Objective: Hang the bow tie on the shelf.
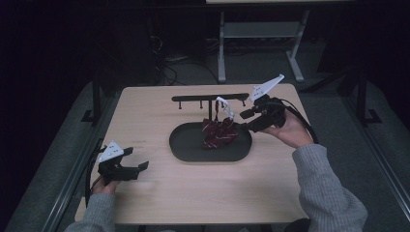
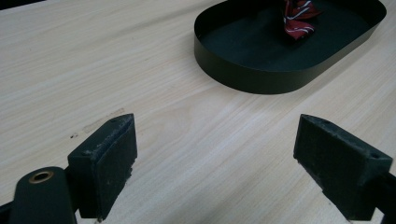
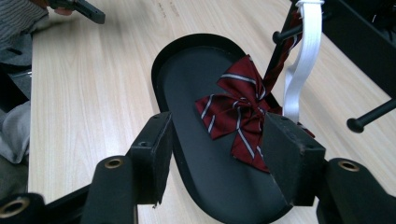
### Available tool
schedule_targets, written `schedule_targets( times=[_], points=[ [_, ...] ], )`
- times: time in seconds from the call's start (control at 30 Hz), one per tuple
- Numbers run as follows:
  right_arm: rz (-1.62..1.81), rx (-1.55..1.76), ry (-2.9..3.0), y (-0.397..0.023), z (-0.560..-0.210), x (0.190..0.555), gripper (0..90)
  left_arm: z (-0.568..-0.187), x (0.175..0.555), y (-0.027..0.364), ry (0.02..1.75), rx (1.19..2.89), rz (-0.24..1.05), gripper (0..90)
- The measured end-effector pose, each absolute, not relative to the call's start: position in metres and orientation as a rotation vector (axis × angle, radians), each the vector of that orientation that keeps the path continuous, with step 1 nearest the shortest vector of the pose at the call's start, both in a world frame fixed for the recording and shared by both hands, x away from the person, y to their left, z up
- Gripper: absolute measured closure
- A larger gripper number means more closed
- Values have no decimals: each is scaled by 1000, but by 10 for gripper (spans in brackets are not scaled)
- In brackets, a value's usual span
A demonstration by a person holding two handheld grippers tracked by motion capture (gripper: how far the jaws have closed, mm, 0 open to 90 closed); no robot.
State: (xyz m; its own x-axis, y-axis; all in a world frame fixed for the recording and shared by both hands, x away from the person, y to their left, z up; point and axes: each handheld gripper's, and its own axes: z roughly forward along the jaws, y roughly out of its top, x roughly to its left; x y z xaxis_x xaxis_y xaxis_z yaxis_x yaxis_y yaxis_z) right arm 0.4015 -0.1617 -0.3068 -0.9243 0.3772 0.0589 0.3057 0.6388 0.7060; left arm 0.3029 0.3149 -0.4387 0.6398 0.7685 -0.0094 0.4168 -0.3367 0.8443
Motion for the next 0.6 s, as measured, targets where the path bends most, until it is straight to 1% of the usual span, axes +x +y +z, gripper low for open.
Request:
schedule_targets(
  times=[0.6],
  points=[
    [1136,634,2761,-174,-324,391,409,-439,302,314,932,1975,495,130]
  ],
)
